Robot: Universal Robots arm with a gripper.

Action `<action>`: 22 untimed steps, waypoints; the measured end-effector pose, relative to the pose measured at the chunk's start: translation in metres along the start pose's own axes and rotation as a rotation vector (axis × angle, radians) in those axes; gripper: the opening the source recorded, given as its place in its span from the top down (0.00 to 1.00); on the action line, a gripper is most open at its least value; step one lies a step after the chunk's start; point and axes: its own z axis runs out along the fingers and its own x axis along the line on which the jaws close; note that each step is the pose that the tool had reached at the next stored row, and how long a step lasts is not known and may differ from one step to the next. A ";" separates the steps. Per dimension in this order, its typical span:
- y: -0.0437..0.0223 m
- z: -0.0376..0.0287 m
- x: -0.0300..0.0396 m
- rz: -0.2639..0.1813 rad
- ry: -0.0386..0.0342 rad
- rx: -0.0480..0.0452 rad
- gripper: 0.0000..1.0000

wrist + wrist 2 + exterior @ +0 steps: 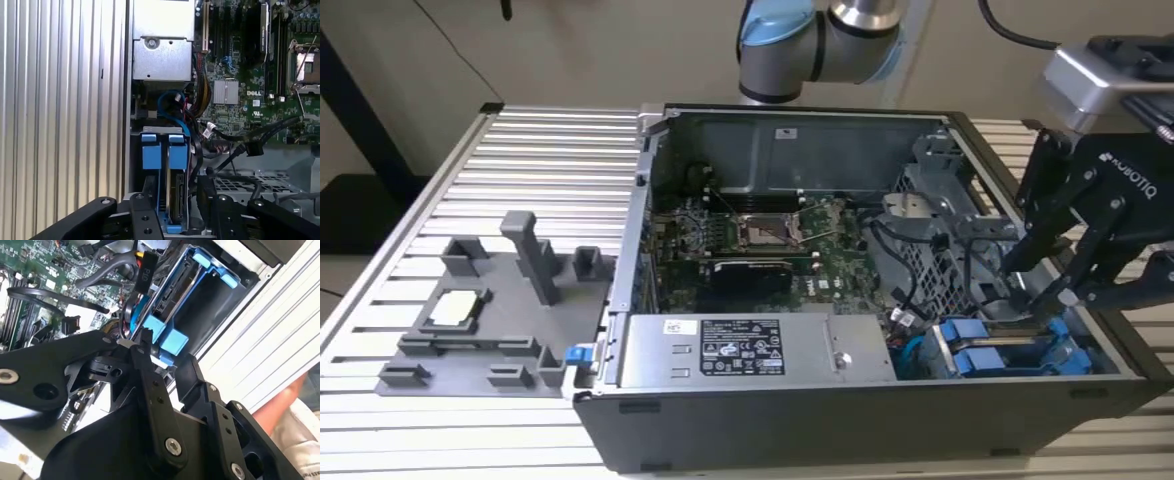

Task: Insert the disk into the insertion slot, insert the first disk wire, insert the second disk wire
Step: 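Insert the disk into the insertion slot, then insert the first disk wire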

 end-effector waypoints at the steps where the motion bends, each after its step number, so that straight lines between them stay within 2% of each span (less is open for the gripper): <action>1: 0.0002 -0.0043 -0.0001 0.000 0.0002 0.0000 0.53; 3: 0.0004 -0.0086 -0.0002 0.000 -0.0002 0.0004 0.53; 4: 0.0004 -0.0085 -0.0002 -0.001 -0.0088 0.0033 0.53; 8: 0.0009 -0.0086 -0.0003 -0.006 -0.0807 0.0254 0.53; 9: 0.0009 -0.0087 -0.0003 -0.009 -0.0943 0.0334 0.53; 10: 0.0010 -0.0086 -0.0004 -0.016 -0.0981 0.0463 0.53; 11: 0.0009 -0.0084 -0.0004 -0.027 -0.0977 0.0568 0.53; 14: 0.0009 -0.0073 -0.0002 -0.073 -0.0961 0.0747 0.53; 16: 0.0009 -0.0071 -0.0002 -0.095 -0.0951 0.1007 0.53; 18: 0.0009 -0.0070 -0.0002 -0.107 -0.0972 0.1253 0.53; 19: 0.0005 -0.0070 -0.0002 -0.110 -0.0995 0.1327 0.53; 22: -0.0031 -0.0067 -0.0004 -0.113 -0.1083 0.1393 0.53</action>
